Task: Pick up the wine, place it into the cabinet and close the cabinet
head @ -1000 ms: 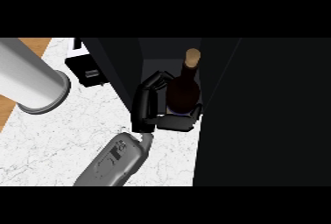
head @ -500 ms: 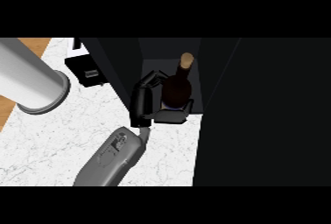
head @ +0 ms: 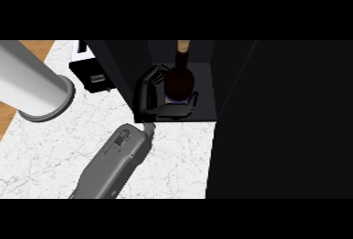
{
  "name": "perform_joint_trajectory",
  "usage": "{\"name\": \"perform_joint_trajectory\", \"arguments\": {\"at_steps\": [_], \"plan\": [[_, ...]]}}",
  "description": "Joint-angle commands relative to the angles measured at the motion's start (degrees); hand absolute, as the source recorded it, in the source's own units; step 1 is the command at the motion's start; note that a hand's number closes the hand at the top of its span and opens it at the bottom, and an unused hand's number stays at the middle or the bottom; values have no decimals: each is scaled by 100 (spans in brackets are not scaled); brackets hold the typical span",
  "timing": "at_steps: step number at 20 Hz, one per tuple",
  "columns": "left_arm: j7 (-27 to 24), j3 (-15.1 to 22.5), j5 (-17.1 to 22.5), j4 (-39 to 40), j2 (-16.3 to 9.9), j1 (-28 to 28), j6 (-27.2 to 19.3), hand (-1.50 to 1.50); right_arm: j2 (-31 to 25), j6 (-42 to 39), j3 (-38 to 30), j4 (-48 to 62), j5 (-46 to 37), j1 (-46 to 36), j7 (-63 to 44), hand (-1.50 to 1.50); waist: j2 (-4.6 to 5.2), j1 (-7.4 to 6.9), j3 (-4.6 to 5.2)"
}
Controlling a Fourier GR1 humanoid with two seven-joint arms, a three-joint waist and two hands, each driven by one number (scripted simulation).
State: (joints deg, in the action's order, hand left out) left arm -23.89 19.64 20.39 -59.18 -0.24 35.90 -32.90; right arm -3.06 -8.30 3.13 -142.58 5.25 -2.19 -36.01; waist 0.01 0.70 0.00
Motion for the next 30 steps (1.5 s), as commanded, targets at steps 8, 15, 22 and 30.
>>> {"name": "perform_joint_trajectory", "arguments": {"at_steps": [8,15,22,30], "plan": [[306,-628,152,902,-59,666,591,150,41,-179,-27,-691,559,659,69,-150,-3,12,-3],[-152,-645,388,2023,23,1363,374,150,49,-100,-1,-644,570,400,-105,-150,11,78,-2],[-821,-1071,186,2986,22,2068,376,150,253,21,264,-321,155,144,67,-150,27,89,1],[-1634,-1604,413,4102,23,2606,439,150,116,30,157,-454,439,-156,-376,-150,86,253,6]]}}
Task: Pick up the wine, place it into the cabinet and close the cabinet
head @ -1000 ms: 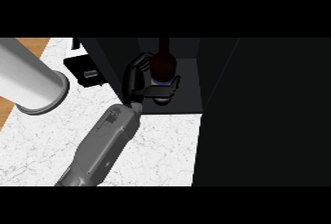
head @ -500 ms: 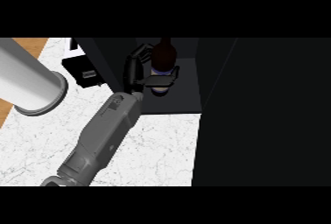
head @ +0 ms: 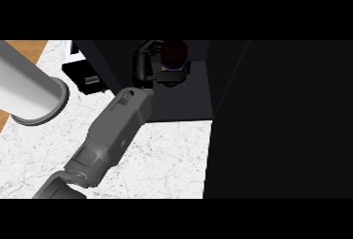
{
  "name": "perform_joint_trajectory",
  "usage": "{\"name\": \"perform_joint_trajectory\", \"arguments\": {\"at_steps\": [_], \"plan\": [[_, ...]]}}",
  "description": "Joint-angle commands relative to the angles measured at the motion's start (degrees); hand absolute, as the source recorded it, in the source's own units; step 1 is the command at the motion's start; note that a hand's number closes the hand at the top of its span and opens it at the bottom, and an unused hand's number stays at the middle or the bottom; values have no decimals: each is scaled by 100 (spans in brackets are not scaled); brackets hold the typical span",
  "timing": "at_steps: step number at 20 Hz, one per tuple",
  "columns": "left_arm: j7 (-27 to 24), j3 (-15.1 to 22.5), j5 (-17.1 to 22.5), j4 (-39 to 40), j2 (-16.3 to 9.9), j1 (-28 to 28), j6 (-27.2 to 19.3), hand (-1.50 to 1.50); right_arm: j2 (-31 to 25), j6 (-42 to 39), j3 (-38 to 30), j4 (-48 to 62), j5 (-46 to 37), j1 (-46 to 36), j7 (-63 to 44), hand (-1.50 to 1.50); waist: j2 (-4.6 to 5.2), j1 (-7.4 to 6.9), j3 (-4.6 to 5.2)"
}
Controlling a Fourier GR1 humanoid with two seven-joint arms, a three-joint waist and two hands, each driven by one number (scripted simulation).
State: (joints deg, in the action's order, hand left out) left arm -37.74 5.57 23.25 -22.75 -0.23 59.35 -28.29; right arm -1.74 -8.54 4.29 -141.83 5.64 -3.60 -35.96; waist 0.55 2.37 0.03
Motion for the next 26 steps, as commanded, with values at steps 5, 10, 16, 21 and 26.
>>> {"name": "perform_joint_trajectory", "arguments": {"at_steps": [5,10,16,21,26], "plan": [[130,-480,320,708,22,627,127,150,-44,-74,-121,-403,498,71,-79,-150,25,48,-3],[-206,-803,688,931,23,579,347,150,4,-152,-66,-57,410,-3,86,-150,79,160,1],[-171,-940,636,1162,-151,677,605,150,37,-194,-41,-474,519,345,-29,-150,33,83,-2],[-581,-1026,616,1370,-51,538,704,150,171,-58,147,-231,253,208,135,-150,79,140,1],[-447,-913,478,1586,23,717,234,-150,11,-290,-53,-94,505,223,222,-150,56,139,-7]]}}
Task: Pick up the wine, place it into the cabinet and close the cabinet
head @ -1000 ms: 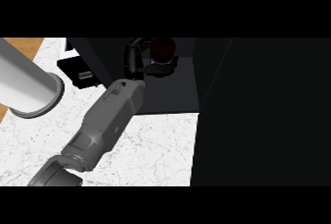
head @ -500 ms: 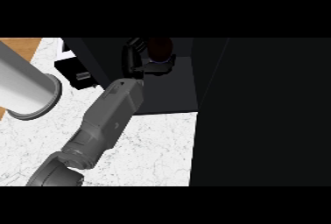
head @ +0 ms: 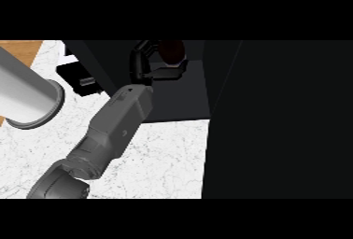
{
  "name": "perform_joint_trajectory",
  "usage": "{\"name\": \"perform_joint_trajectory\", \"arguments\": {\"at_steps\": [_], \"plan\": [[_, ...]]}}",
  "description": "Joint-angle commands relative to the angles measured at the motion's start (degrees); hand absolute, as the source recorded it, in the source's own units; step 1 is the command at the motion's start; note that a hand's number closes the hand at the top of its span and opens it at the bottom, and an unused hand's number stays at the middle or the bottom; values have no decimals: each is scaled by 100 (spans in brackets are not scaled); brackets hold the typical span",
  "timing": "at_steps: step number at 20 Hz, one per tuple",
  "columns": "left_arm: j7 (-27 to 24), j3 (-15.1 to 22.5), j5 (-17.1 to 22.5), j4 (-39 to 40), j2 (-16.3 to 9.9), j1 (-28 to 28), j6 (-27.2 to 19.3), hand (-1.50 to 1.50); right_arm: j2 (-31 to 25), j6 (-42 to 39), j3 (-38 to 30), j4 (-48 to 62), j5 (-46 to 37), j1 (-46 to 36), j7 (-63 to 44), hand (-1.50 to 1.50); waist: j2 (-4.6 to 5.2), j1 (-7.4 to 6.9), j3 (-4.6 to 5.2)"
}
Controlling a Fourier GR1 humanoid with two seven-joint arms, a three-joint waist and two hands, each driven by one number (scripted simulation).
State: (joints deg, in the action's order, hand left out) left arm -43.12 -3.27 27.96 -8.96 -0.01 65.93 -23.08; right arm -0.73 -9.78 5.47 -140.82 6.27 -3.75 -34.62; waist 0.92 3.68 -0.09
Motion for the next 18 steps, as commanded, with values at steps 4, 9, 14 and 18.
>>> {"name": "perform_joint_trajectory", "arguments": {"at_steps": [4,9,14,18], "plan": [[-193,-24,-126,292,-9,-180,-237,-150,13,46,26,-453,257,45,-185,-150,33,11,13],[-215,49,-270,442,-139,-320,-268,-150,27,92,-42,-272,161,-86,-143,-150,60,30,15],[62,112,-390,534,-430,-179,-186,-150,71,62,87,74,7,-20,294,-150,101,63,13],[-264,38,-369,473,-155,-198,-701,-150,8,-18,104,-129,124,-117,-11,-150,120,154,19]]}}
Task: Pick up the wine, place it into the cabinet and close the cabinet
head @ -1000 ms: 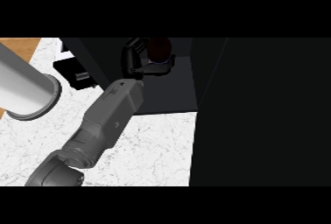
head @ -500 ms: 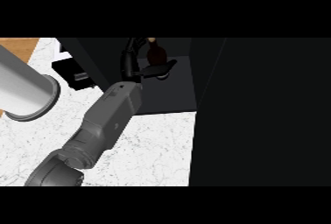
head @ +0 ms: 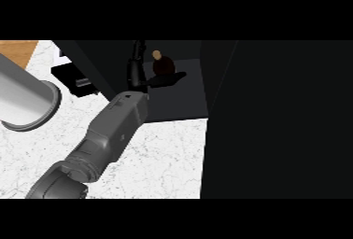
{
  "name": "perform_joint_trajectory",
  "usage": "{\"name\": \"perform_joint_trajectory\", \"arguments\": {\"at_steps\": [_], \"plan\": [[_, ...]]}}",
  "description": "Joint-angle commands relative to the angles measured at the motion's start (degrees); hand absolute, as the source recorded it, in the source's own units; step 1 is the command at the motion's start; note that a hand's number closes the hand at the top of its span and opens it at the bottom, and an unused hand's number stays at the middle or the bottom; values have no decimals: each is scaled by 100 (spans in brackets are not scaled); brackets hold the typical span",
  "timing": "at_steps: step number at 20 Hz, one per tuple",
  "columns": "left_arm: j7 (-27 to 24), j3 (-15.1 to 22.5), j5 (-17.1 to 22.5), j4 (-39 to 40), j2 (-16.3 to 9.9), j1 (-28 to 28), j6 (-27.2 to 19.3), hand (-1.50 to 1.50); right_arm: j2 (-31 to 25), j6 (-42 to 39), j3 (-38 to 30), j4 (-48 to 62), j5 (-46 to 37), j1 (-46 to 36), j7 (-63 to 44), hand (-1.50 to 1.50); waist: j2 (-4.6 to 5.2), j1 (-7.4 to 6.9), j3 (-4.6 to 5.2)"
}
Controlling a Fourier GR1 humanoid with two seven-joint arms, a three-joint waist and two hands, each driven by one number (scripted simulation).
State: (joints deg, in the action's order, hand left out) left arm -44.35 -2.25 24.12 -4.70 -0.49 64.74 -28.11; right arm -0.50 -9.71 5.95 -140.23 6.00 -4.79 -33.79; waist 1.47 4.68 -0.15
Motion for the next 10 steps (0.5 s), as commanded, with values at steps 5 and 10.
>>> {"name": "perform_joint_trajectory", "arguments": {"at_steps": [5,10], "plan": [[-289,-223,114,-52,-109,-124,-62,-150,2,34,65,-212,193,-88,-240,-150,55,39,28],[-365,-176,17,-29,-19,-230,151,-150,-4,20,-14,-156,187,-56,-86,-150,24,-24,22]]}}
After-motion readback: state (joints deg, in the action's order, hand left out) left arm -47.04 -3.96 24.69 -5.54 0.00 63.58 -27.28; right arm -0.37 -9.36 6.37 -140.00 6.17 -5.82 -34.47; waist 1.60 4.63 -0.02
